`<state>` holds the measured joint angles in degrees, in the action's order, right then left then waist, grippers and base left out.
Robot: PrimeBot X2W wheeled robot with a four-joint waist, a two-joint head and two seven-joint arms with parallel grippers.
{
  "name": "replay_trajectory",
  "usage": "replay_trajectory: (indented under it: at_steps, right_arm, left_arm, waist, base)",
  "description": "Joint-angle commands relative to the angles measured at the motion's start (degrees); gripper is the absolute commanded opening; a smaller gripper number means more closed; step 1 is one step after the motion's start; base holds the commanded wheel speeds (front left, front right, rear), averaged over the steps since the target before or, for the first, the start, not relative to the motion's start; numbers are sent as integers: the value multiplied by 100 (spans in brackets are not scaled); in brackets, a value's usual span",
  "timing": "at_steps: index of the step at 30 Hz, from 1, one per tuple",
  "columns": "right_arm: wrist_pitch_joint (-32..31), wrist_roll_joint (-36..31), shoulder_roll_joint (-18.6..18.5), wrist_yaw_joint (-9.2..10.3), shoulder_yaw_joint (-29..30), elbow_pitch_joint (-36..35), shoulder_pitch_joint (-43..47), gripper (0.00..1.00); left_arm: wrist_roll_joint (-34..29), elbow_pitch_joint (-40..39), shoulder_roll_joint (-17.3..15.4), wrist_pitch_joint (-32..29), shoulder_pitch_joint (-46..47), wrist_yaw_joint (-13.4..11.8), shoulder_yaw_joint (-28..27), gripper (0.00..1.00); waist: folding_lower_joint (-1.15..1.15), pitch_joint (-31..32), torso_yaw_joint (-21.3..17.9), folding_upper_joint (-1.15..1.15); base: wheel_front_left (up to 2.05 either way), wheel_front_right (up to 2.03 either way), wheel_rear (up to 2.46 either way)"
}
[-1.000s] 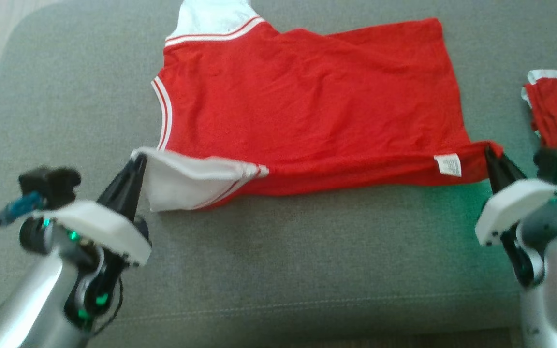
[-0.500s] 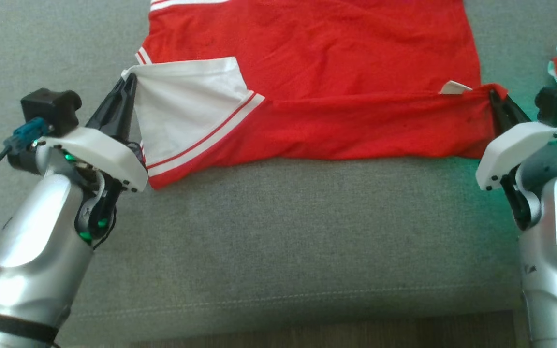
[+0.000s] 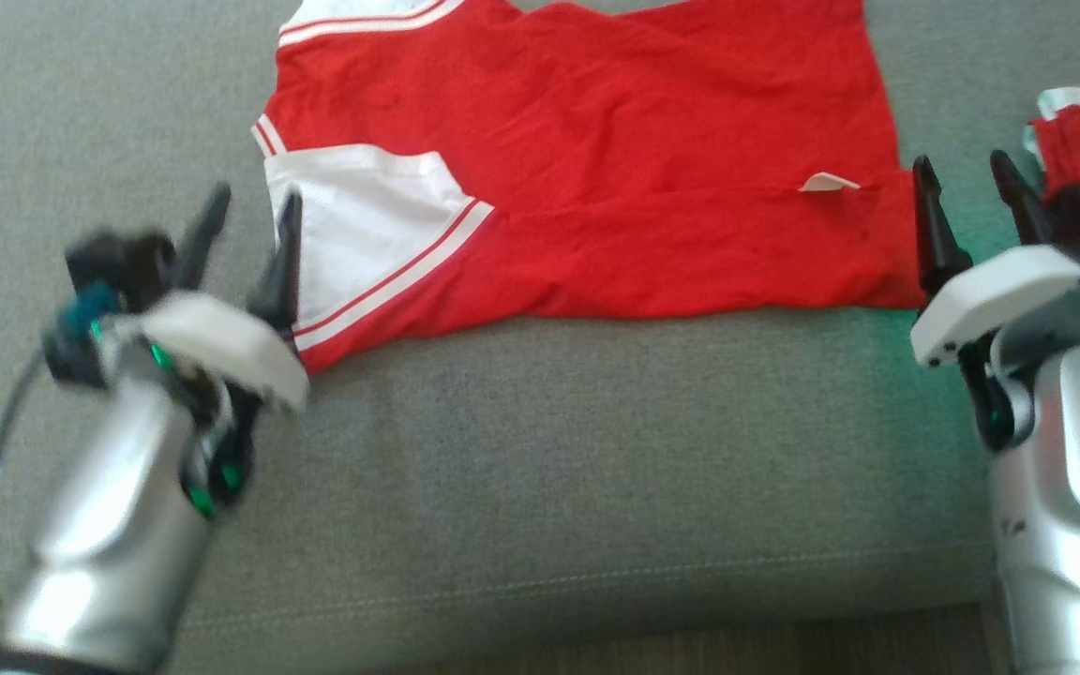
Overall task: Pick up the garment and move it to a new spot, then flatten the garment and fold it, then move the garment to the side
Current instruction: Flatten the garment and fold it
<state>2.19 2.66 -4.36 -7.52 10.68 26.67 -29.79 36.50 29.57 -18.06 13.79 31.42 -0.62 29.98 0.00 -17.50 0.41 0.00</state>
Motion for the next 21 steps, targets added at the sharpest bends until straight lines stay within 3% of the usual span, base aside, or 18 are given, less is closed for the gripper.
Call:
replay_trajectory:
  at_steps: [1, 6, 12, 17, 18, 20, 21]
  right_arm:
    - [72, 60, 79, 3, -115, -244, 116, 100]
    - [131, 269, 138, 3, -234, -582, 545, 100]
    - [37, 678, 146, 3, -535, -857, 956, 100]
    - [-60, 813, 147, 3, -621, -919, 1140, 100]
    - [-83, 817, 147, 3, -619, -920, 1154, 100]
    - [-168, 844, 147, 3, -642, -889, 1172, 100]
    - [-229, 871, 147, 3, -651, -852, 1176, 100]
  left_arm:
    - [67, -177, -106, 50, -209, -69, -193, 100]
    - [386, -353, 84, -370, -1067, -424, -141, 100]
    - [368, -304, 9, -572, -1231, -982, -253, 100]
    - [396, -227, -44, -654, -1213, -962, -238, 97]
    - [390, -213, -54, -662, -1202, -948, -224, 38]
    - [374, -190, -77, -659, -1189, -911, -195, 0]
    - [376, -180, -90, -655, -1188, -886, -187, 0]
  waist:
    - [0, 88, -47, 0]
    - [0, 286, -105, 0]
    - [0, 418, -243, 0]
    - [0, 429, -347, 0]
    - [0, 426, -356, 0]
    - [0, 432, -363, 0]
    - [0, 440, -358, 0]
  base:
    - [0, 0, 0]
    - [0, 0, 0]
    - [0, 0, 0]
    - [0, 0, 0]
    - [0, 0, 0]
    - [0, 0, 0]
    - [0, 0, 0]
